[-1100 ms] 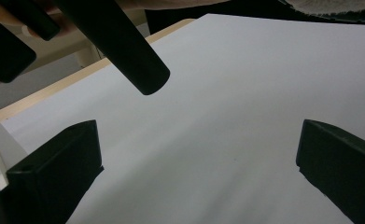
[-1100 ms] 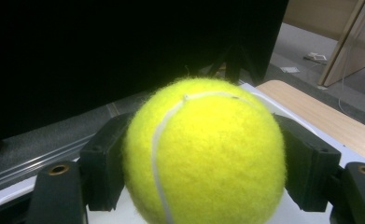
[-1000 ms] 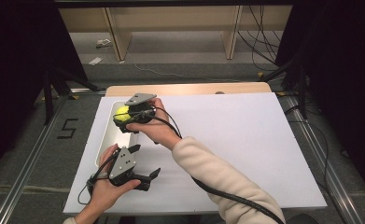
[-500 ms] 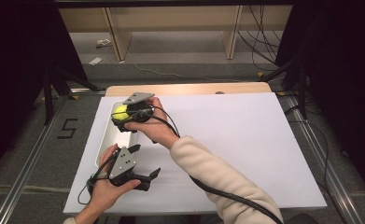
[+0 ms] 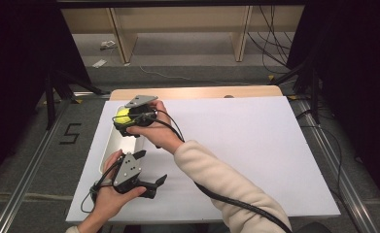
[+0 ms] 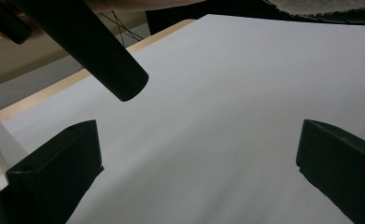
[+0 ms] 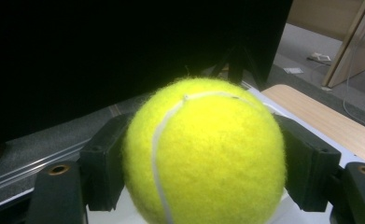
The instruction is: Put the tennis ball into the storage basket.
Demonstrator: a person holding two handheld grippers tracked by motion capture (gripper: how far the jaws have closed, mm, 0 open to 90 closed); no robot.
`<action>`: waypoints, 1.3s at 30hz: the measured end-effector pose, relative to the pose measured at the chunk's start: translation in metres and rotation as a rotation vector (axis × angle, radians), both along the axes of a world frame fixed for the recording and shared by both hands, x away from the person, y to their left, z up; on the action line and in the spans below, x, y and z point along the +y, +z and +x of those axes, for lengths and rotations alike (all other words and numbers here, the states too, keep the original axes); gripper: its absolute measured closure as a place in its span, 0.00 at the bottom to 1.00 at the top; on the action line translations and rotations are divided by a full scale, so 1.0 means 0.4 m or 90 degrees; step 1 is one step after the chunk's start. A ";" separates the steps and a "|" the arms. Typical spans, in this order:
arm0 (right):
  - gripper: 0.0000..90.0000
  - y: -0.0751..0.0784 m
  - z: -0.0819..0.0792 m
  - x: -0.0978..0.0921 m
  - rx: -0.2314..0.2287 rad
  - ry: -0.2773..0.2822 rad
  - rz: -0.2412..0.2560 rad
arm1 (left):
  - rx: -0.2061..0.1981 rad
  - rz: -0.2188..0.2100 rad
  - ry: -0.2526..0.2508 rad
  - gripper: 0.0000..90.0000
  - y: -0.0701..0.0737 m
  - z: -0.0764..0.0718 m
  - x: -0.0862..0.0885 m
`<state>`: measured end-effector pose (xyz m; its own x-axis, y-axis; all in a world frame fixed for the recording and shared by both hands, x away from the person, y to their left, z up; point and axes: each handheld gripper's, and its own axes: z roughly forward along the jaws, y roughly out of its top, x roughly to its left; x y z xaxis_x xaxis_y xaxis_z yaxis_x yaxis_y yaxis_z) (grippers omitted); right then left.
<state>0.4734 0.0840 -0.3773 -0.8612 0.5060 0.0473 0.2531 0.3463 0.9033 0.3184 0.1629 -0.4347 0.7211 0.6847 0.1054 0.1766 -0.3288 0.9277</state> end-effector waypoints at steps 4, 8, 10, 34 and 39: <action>0.30 0.001 -0.002 0.005 -0.002 0.003 -0.002 | 0.000 -0.001 0.001 0.00 0.000 0.000 0.001; 0.30 -0.001 -0.002 0.008 0.000 0.003 -0.003 | -0.001 -0.001 0.002 0.00 0.001 0.000 0.001; 0.30 -0.002 -0.002 0.009 0.000 0.003 -0.002 | 0.000 0.000 0.001 0.00 0.000 0.000 0.001; 0.30 -0.007 0.001 0.027 0.006 0.007 -0.008 | 0.000 0.000 0.001 0.00 0.000 -0.001 0.000; 0.30 -0.009 0.002 0.033 0.007 0.009 -0.009 | 0.000 -0.001 0.001 0.00 0.000 -0.001 0.000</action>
